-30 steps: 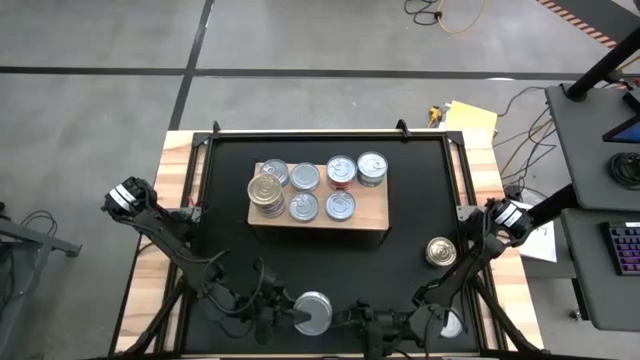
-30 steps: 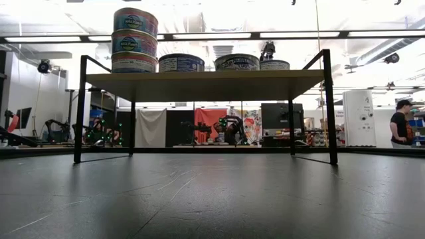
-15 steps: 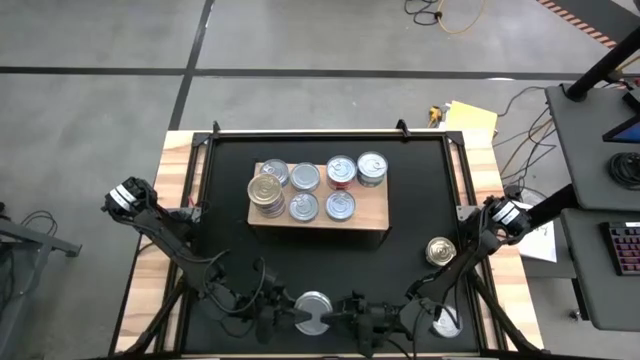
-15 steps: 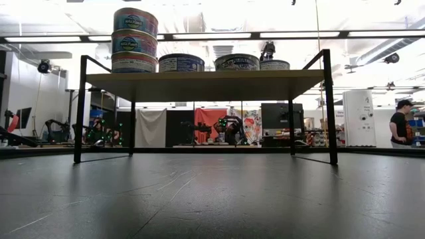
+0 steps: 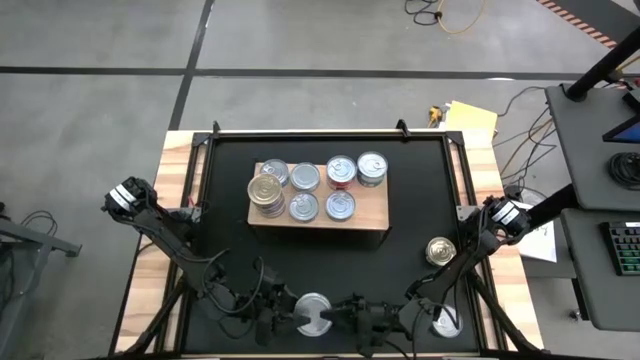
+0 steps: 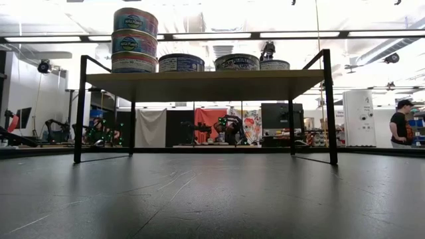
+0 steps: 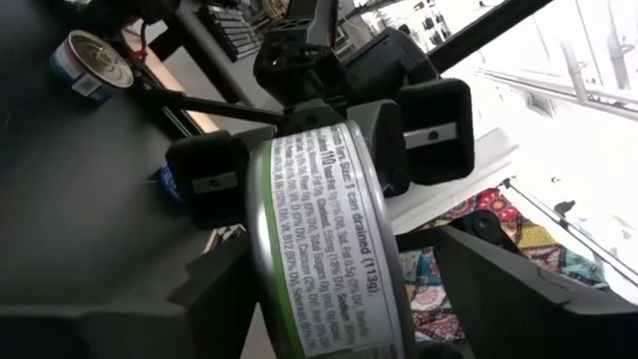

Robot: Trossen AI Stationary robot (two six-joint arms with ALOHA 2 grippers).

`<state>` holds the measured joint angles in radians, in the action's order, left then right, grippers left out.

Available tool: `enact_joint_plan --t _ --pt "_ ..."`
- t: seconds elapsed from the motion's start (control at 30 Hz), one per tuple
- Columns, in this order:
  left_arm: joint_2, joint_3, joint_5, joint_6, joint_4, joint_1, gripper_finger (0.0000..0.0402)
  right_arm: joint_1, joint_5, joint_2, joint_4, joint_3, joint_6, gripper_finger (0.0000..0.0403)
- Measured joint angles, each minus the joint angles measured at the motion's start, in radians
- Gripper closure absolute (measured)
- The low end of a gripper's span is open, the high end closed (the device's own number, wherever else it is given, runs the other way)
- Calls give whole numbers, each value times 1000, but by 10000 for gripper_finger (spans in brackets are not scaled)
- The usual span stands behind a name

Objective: Stack canned seafood by type on shelf
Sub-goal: Stack the green tuna can on the green tuna can

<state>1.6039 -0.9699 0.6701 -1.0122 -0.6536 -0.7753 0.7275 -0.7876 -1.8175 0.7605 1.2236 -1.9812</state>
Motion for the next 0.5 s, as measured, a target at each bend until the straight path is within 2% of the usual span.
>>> enact_joint_plan --t 0.3,0.5 --pt "-8 0 3 40 1 1 120 4 -57 0 99 0 70 265" --pt "-48 0 2 145 62 3 119 12 -131 3 132 2 69 264"
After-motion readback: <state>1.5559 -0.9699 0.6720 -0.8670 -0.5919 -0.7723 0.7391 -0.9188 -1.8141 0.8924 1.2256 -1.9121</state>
